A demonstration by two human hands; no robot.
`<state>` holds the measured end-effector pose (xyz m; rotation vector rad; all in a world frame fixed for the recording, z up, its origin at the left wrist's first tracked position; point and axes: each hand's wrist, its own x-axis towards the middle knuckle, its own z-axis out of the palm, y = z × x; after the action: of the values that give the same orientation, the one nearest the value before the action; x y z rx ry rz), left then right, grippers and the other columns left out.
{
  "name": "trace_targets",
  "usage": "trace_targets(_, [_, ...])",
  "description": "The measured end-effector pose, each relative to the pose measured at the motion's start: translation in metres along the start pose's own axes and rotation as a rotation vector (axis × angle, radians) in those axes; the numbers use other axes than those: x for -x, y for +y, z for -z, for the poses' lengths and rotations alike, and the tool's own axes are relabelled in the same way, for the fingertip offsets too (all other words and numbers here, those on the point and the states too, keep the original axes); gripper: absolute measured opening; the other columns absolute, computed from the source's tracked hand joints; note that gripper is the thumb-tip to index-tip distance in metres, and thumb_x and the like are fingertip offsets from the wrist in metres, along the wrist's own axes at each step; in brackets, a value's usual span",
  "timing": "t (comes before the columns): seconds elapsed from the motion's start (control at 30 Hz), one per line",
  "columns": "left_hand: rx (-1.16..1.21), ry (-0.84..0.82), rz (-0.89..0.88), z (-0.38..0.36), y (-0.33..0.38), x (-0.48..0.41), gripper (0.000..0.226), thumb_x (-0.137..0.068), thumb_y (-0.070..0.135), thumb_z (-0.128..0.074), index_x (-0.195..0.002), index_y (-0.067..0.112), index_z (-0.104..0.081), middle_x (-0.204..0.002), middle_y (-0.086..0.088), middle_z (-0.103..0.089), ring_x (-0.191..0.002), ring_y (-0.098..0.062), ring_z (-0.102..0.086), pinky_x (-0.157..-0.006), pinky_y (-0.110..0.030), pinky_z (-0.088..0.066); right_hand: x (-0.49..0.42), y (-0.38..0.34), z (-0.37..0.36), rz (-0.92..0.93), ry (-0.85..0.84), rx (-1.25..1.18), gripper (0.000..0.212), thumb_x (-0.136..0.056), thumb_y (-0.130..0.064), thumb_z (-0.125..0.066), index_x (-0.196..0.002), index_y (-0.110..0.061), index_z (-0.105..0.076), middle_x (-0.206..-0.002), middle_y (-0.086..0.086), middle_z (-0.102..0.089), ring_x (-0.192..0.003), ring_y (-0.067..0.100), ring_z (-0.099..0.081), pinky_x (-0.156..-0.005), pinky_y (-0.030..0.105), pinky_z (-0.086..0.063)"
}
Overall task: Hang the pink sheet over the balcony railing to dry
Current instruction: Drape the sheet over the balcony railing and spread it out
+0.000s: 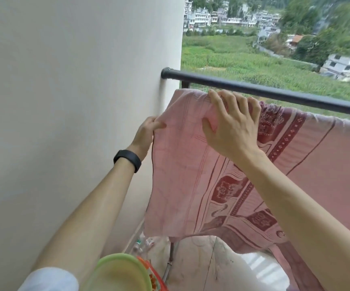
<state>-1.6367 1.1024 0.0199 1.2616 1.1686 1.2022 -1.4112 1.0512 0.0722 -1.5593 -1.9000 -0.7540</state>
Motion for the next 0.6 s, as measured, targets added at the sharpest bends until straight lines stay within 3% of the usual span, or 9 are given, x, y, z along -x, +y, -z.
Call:
trace_targets(0.07, [0.1, -0.075, -0.046, -0.013, 0.032, -0.006, 0.027, -0.082, 0.039, -0.058, -0.099, 0.027, -0.074, -0.095, 0.007, -0.072, -0.087, -0.01, -0.066, -0.076, -0.028, -0.048, -0.009, 0.001, 0.006, -0.01, -0.017, -0.028, 0.055, -0.092, -0.051, -0.048, -0.14, -0.026, -0.048, -0.133, 0.002, -0.06, -0.119, 0.028, -0.054, -0.107, 0.05, -0.028])
trace_targets(0.17, [0.021, 0.001, -0.073, -0.025, 0.055, -0.022, 0.037, -0.086, 0.052, -0.064, -0.104, 0.021, -0.073, -0.097, 0.004, -0.071, -0.087, -0.014, -0.062, -0.074, -0.028, -0.047, -0.025, 0.012, 0.016, -0.103, -0.093, -0.05, 0.057, -0.097, -0.064, -0.034, -0.134, -0.026, -0.053, -0.125, 0.003, -0.066, -0.115, 0.029, -0.06, -0.105, 0.052, -0.031])
trace_targets(0.23, [0.039, 0.087, -0.086, -0.032, 0.062, -0.032, 0.036, -0.085, 0.041, -0.074, -0.109, 0.015, -0.067, -0.107, -0.003, -0.071, -0.09, -0.017, -0.062, -0.074, -0.029, -0.046, -0.031, 0.019, 0.02, -0.119, -0.156, -0.008, 0.063, -0.097, -0.072, -0.022, -0.116, -0.027, -0.062, -0.111, 0.0, -0.07, -0.107, 0.027, -0.063, -0.103, 0.05, -0.034])
trace_targets(0.3, [0.05, 0.137, -0.136, -0.033, 0.068, -0.037, 0.029, -0.085, 0.031, -0.077, -0.106, 0.016, -0.066, -0.106, -0.005, -0.072, -0.09, -0.016, -0.065, -0.073, -0.027, -0.049, -0.03, 0.024, 0.022, -0.087, -0.166, 0.018, 0.063, -0.099, -0.071, -0.016, -0.095, -0.028, -0.062, -0.088, -0.006, -0.068, -0.085, 0.022, -0.065, -0.095, 0.044, -0.039])
trace_targets(0.43, [0.066, 0.278, -0.267, -0.024, 0.073, -0.037, 0.02, -0.08, 0.028, -0.082, -0.094, 0.021, -0.07, -0.093, 0.002, -0.072, -0.084, -0.009, -0.067, -0.07, -0.017, -0.052, -0.02, 0.047, 0.029, -0.097, -0.135, 0.081, 0.061, -0.101, -0.066, -0.016, -0.082, -0.026, -0.057, -0.068, -0.009, -0.059, -0.065, 0.018, -0.06, -0.085, 0.039, -0.043])
trace_targets(0.53, [-0.037, 0.28, -0.345, -0.021, 0.079, -0.032, 0.018, -0.08, 0.023, -0.082, -0.092, 0.024, -0.069, -0.093, 0.009, -0.071, -0.086, 0.001, -0.066, -0.075, -0.019, -0.053, -0.011, 0.067, 0.036, -0.094, -0.139, 0.097, 0.061, -0.1, -0.066, -0.018, -0.083, -0.024, -0.059, -0.072, -0.006, -0.061, -0.068, 0.019, -0.06, -0.086, 0.038, -0.043])
trace_targets(0.6, [-0.155, 0.312, -0.387, -0.027, 0.087, -0.027, 0.012, -0.084, 0.018, -0.076, -0.09, 0.025, -0.069, -0.093, 0.011, -0.071, -0.086, 0.001, -0.065, -0.081, -0.026, -0.055, -0.01, 0.071, 0.042, -0.044, -0.134, 0.017, 0.053, -0.102, -0.06, -0.027, -0.099, -0.022, -0.064, -0.091, -0.002, -0.068, -0.085, 0.021, -0.063, -0.091, 0.04, -0.043])
